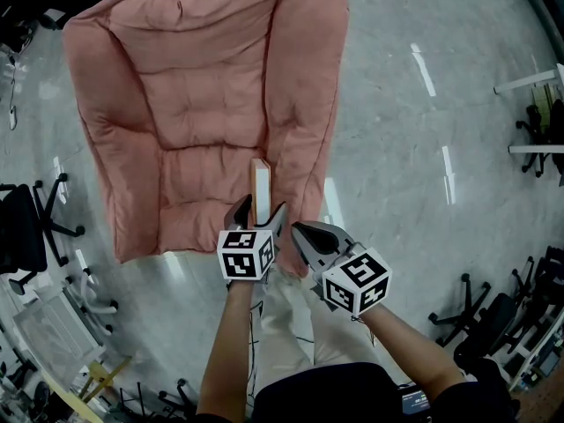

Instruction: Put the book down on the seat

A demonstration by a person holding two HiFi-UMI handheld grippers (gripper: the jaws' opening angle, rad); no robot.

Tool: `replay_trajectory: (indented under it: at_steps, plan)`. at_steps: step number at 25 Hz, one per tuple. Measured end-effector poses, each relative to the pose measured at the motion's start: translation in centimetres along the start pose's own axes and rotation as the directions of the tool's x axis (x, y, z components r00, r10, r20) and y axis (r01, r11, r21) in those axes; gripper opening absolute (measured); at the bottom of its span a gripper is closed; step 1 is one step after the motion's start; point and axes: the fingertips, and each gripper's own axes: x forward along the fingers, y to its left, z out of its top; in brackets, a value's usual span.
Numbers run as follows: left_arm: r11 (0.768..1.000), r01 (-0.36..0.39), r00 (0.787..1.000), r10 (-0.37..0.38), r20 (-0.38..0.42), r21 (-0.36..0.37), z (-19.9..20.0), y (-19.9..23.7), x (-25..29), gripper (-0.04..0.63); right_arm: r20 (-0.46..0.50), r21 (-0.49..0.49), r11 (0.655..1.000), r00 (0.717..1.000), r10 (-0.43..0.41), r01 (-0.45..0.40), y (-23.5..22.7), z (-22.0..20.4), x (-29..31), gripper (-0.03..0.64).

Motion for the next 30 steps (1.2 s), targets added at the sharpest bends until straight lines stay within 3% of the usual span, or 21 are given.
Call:
replay_trajectory:
  at_steps: [20,30]
  plan:
    - [1.000,0.005,1.000,-0.005,0.008,0.005,-0.2,-1.9,-0.1,0.331,0.018,0.004,1.000,1.000,-0.022,0.022,-1.1,-0.3,-2.1,0.020]
    - [0.999,-0.016,0.999,0.014,0.036,0.029,1.3,-2.1,-2.7,0.331,0.033,-0.020,1.000,0.999,-0.007,0.008,0.9,0.7,-3.1,0.020]
